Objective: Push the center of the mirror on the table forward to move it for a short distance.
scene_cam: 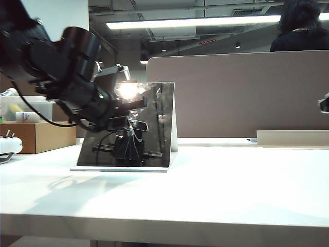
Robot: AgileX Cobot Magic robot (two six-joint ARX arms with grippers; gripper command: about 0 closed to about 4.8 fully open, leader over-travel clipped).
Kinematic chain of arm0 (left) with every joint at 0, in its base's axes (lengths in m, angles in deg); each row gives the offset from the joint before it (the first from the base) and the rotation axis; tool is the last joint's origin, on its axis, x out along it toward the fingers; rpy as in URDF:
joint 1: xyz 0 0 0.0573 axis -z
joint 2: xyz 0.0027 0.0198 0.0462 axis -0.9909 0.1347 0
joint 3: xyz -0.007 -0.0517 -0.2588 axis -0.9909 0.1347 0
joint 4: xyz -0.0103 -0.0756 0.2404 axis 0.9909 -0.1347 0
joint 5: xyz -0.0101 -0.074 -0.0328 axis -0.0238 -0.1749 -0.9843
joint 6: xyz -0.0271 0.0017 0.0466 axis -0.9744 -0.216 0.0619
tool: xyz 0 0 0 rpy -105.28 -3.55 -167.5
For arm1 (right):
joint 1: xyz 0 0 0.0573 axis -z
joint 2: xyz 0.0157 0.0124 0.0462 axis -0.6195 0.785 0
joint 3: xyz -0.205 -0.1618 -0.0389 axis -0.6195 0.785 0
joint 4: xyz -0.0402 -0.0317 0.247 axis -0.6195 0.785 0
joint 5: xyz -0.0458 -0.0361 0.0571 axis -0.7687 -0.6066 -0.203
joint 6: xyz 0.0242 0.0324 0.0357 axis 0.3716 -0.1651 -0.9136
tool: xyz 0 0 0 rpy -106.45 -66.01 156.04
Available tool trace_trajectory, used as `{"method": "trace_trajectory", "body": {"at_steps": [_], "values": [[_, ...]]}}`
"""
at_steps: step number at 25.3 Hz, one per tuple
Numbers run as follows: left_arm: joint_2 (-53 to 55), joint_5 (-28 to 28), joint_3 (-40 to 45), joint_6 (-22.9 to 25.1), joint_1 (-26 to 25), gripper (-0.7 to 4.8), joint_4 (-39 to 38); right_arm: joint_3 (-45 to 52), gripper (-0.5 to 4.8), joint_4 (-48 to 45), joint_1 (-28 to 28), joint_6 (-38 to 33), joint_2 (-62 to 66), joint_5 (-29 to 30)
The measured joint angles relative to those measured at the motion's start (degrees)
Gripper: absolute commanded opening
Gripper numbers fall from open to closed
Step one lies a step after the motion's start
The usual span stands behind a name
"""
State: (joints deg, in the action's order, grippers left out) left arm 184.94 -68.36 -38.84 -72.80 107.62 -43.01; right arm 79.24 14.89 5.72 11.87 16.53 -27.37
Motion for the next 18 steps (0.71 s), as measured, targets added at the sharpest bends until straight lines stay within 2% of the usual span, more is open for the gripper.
{"method": "trace_trajectory", "body": {"at_steps": [6,11,16,18], "values": [[11.4,0.6,-15.1,0.2,-0.4,-0.05,0.3,0.0,-0.05,0.0,7.7,0.0,0.0,0.0],[21.2,1.2,-29.4,0.5,-1.6,-0.05,0.4,0.0,-0.05,0.0,11.6,0.0,-0.1,0.0],[31.6,1.0,-47.1,1.9,-3.4,-0.05,-4.2,0.0,-0.05,0.0,15.8,0.0,-0.1,0.0],[33.7,0.9,-50.8,2.4,-4.1,-0.05,-5.4,0.0,-0.05,0.0,16.7,0.0,-0.1,0.0]]}}
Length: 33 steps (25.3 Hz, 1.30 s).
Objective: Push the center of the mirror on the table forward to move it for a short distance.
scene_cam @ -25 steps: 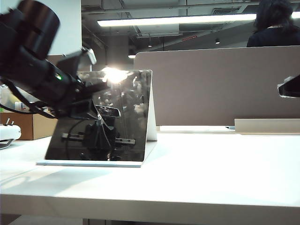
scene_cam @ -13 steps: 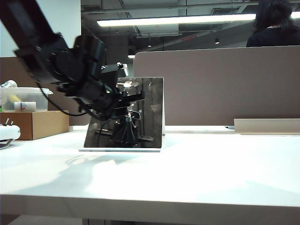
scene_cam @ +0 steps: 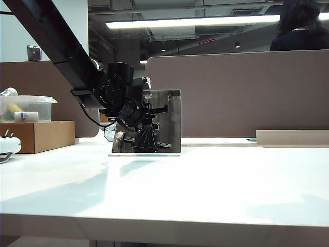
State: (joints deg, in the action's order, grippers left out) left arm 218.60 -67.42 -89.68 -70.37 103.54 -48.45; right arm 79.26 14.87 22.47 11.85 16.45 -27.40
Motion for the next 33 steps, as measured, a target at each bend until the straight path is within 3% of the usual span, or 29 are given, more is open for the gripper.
{"method": "trace_trajectory", "body": {"at_steps": [5,7,9,10,13,16,24,33], "values": [[1.7,-2.0,-4.0,0.3,-1.1,-0.05,-3.3,0.0,-0.05,0.0,0.2,0.0,0.0,0.0],[0.6,-4.1,-3.9,0.5,-1.1,-0.05,-8.2,0.0,-0.05,0.0,0.2,0.0,0.0,0.0],[-1.6,-10.8,-3.8,0.5,-1.2,-0.05,-13.1,0.0,-0.05,0.0,0.2,0.0,-0.3,0.0],[-3.8,-16.1,-3.7,0.5,-1.3,-0.05,-15.9,0.0,-0.05,0.1,0.2,0.0,-1.2,0.0],[-11.5,-19.5,-3.3,1.1,-0.4,-0.05,-25.9,0.0,-0.05,-0.1,0.2,0.0,-3.0,0.0],[-25.8,-22.3,1.8,7.1,1.9,-0.05,-35.8,0.0,-0.05,-0.1,0.2,0.0,-4.0,0.0],[-53.5,-23.2,13.2,7.0,3.8,-0.05,-37.8,0.0,-0.05,0.1,2.4,0.0,-6.1,0.1],[-84.8,-16.2,32.6,7.1,7.4,-0.05,-41.7,0.0,-0.05,-0.3,14.1,0.0,-7.8,0.3]]}}
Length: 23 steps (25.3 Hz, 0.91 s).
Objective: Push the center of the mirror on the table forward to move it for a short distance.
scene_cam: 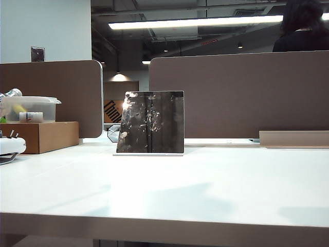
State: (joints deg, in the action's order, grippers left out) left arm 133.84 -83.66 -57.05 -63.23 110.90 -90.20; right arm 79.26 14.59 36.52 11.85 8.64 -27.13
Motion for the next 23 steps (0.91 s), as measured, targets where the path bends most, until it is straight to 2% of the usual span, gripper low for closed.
{"method": "trace_trajectory", "body": {"at_steps": [5,11,15,20,23], "values": [[-14.9,1.2,7.4,-2.0,0.2,-0.05,-3.1,0.0,-0.05,0.1,4.4,0.0,0.0,-0.4],[-31.5,4.7,15.5,-2.2,0.2,-0.05,-14.4,0.0,-0.05,0.2,4.6,0.0,0.0,-0.3],[-43.9,5.6,20.4,-0.1,0.2,-0.05,-22.8,0.0,-0.05,0.2,3.9,0.0,0.0,-0.3],[-52.7,4.3,23.3,-0.5,0.2,-0.04,-28.7,0.0,-0.05,0.2,2.9,0.0,0.0,-0.3],[-55.2,4.0,24.1,-0.8,0.2,0.21,-32.2,0.0,-0.05,0.2,2.9,0.0,0.0,-0.4]]}}
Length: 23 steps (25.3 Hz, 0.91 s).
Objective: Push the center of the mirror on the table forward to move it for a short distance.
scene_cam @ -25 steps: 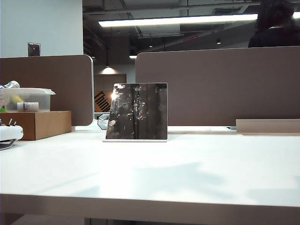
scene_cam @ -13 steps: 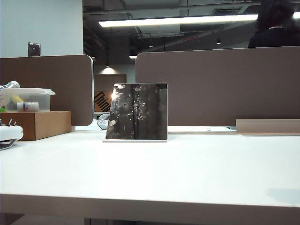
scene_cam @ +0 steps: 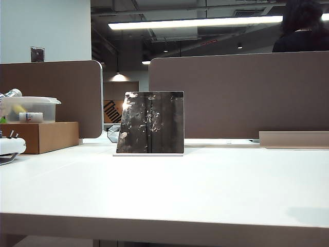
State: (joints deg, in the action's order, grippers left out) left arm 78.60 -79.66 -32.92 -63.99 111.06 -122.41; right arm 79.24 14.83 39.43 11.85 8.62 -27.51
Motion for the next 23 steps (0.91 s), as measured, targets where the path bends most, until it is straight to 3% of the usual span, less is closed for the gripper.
{"method": "trace_trajectory", "body": {"at_steps": [17,19,23], "values": [[0.3,-0.1,0.2,-1.0,-0.1,0.21,-3.6,0.0,-0.05,-0.1,0.1,0.0,0.0,0.1],[0.3,0.4,0.2,1.2,-0.1,0.21,-3.4,0.0,-0.05,-0.1,0.1,0.0,0.0,0.1],[0.1,0.3,4.0,4.2,-3.3,0.21,6.9,0.0,-0.05,-0.1,0.1,0.0,0.0,0.1]]}}
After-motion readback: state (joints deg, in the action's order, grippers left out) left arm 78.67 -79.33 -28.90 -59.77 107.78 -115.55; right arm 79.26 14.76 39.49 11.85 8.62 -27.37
